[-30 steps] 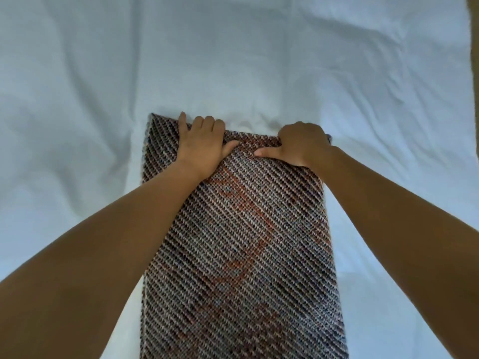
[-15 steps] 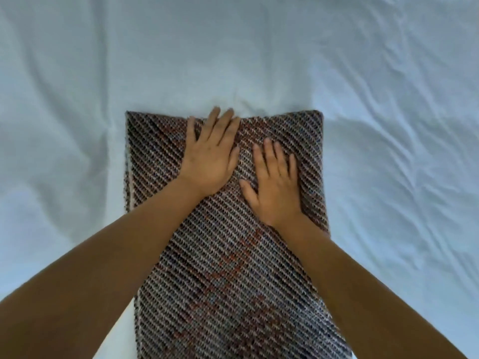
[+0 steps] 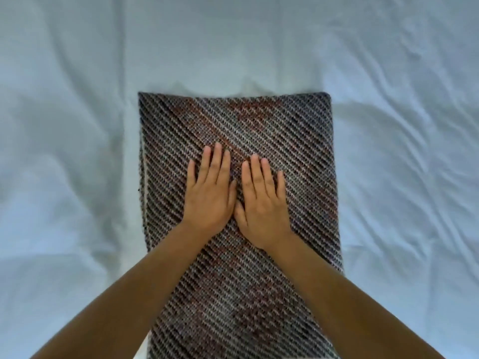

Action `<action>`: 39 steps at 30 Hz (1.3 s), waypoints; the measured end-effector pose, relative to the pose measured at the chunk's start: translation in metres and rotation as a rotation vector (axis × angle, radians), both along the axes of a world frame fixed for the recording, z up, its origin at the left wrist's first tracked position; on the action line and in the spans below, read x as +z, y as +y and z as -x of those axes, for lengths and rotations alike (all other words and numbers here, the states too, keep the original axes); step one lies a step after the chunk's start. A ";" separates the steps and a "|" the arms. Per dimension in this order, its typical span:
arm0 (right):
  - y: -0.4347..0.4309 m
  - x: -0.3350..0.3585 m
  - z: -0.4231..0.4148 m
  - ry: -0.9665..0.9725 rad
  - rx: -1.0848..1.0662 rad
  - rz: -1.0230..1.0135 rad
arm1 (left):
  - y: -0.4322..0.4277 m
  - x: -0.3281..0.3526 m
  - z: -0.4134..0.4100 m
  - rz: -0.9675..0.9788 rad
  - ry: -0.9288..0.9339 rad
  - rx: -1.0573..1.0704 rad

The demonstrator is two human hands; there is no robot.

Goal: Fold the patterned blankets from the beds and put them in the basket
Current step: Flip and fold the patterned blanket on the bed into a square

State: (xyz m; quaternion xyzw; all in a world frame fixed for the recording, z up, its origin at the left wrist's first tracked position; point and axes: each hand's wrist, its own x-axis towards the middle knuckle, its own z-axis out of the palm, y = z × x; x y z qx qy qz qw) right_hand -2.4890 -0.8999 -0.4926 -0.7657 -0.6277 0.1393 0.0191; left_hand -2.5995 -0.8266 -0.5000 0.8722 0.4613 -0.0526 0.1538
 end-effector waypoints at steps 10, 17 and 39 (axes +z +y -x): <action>-0.017 -0.008 -0.016 -0.033 -0.193 0.196 | -0.019 -0.001 0.050 0.072 -0.050 0.524; -0.042 -0.002 0.024 0.045 -0.056 0.196 | -0.038 0.014 0.080 0.175 -0.287 0.971; -0.042 -0.010 -0.053 -0.042 0.215 0.240 | -0.053 -0.015 0.081 0.132 0.098 0.242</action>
